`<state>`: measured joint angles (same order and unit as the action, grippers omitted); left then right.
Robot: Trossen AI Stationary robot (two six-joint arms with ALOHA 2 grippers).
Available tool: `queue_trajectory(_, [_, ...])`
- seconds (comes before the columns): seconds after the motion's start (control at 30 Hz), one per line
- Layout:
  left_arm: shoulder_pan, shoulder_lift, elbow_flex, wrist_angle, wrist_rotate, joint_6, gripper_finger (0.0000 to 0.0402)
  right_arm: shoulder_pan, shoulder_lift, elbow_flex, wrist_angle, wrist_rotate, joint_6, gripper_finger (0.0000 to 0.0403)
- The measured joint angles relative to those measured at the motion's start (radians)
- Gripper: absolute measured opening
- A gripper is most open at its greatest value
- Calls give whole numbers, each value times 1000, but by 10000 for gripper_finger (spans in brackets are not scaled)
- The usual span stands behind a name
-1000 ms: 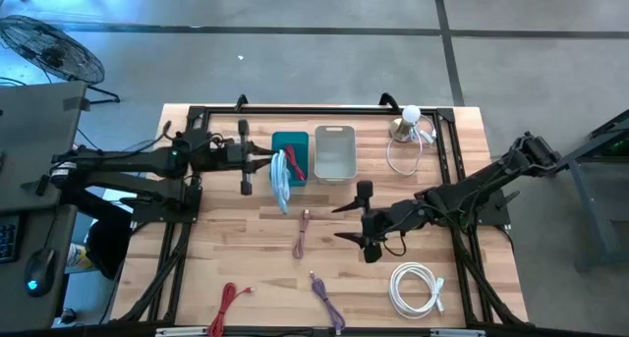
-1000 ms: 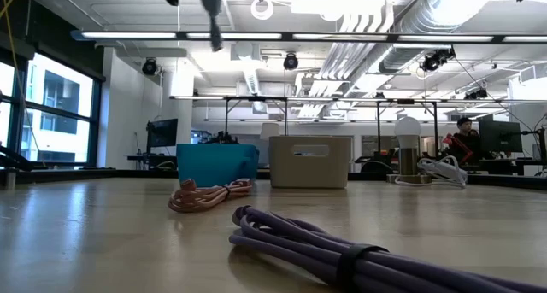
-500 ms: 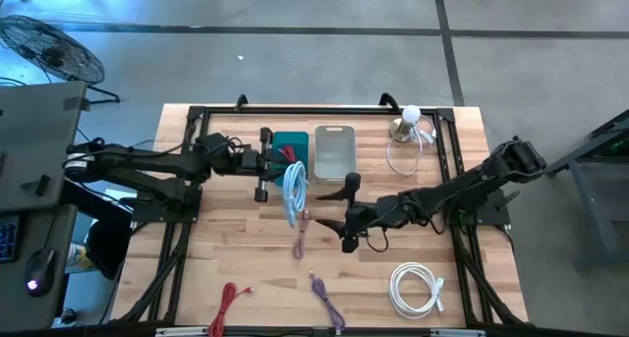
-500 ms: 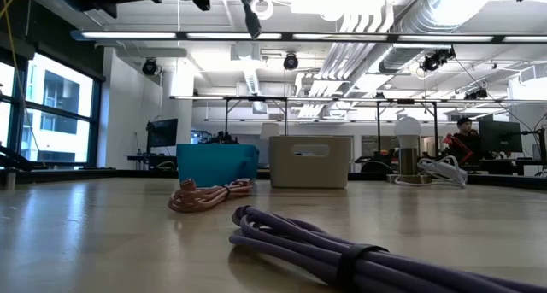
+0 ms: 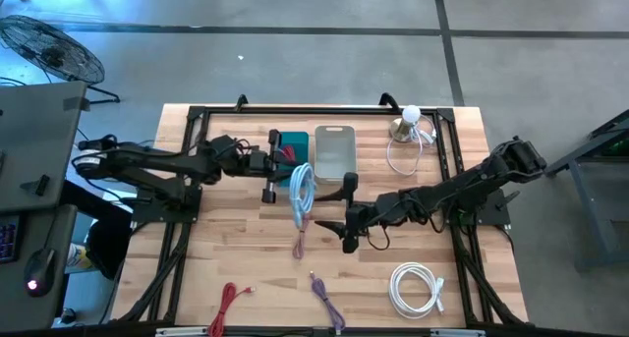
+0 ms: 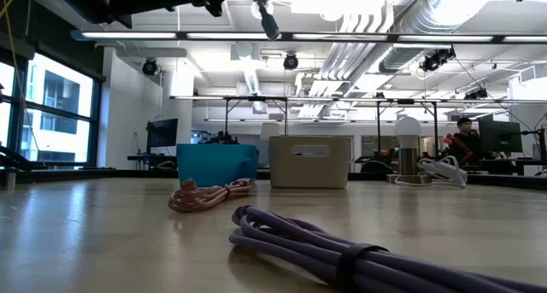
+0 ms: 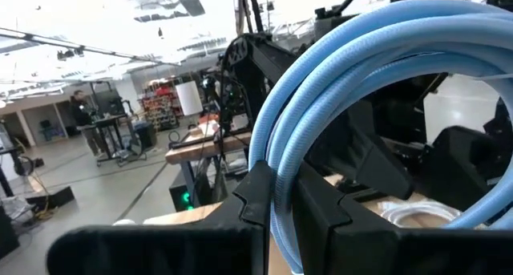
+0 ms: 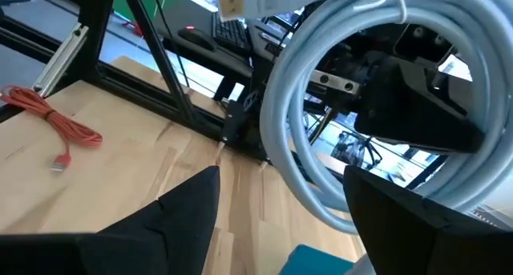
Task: Pick & Place USB Port
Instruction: Put the blue HDMI into the white bin
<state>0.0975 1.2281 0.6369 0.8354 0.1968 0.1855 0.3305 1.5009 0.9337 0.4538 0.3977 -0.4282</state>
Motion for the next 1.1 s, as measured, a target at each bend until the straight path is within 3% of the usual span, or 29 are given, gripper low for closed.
queue_trajectory(0.27, [0, 68, 1, 123, 11, -38, 25, -19, 0, 0, 17, -26, 5, 259])
queue_trajectory(0.67, [0, 79, 34, 101, 14, -25, 25, -73, 0, 0, 34, -140, 57, 250])
queue_trajectory(0.83, [0, 79, 34, 96, 23, -24, 25, -84, 0, 0, 38, -169, 59, 182])
queue_trajectory(1.0, [0, 79, 34, 78, 22, -14, 25, -103, 0, 0, 36, -211, 56, 41])
queue_trajectory(1.1, [0, 80, 34, 70, 24, -17, 25, -112, 0, 0, 38, -244, 79, 19])
